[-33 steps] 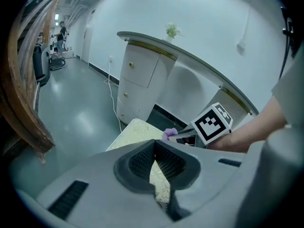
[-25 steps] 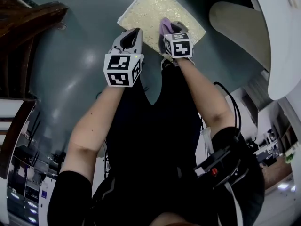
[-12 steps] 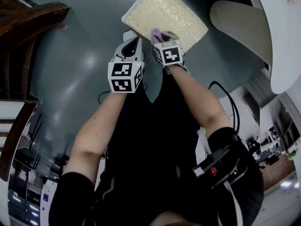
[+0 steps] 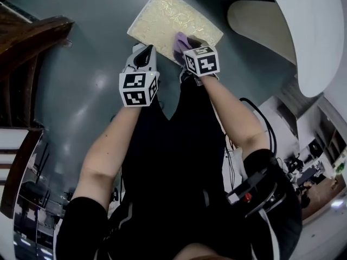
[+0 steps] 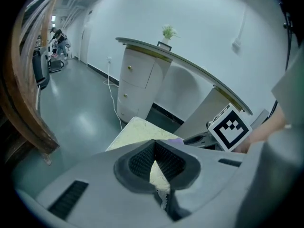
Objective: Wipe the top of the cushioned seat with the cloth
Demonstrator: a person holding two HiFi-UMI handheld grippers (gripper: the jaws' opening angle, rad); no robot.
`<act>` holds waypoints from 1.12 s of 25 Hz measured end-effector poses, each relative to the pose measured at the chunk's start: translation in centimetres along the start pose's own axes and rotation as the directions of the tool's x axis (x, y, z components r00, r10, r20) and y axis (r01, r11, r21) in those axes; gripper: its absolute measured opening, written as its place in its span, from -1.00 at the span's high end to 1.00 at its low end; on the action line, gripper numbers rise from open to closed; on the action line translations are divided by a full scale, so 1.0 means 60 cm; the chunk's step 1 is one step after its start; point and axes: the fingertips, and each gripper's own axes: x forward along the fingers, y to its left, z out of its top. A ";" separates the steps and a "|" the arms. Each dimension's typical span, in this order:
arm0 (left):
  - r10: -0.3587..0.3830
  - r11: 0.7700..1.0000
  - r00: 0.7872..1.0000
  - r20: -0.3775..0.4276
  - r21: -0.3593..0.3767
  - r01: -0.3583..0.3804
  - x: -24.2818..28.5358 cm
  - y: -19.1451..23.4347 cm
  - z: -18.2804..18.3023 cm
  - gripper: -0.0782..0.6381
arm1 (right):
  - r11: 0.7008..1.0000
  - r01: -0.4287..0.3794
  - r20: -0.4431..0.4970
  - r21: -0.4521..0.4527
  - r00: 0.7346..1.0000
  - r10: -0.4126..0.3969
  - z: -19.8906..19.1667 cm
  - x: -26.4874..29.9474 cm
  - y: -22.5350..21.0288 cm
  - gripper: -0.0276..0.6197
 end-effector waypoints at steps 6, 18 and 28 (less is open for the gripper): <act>-0.049 0.997 0.999 0.012 0.056 0.048 0.057 -0.062 0.042 0.77 | 0.992 0.103 0.082 0.068 0.991 -0.108 0.043 -0.044 -0.144 0.61; -0.043 0.993 0.998 0.039 0.111 0.038 0.131 -0.071 0.077 0.77 | 0.977 0.206 0.101 0.058 0.972 -0.211 0.053 -0.006 -0.271 0.61; -0.063 0.989 0.998 -0.003 0.131 0.063 0.124 -0.074 0.030 0.77 | 0.966 0.247 0.197 0.082 0.946 -0.259 0.014 -0.004 -0.255 0.62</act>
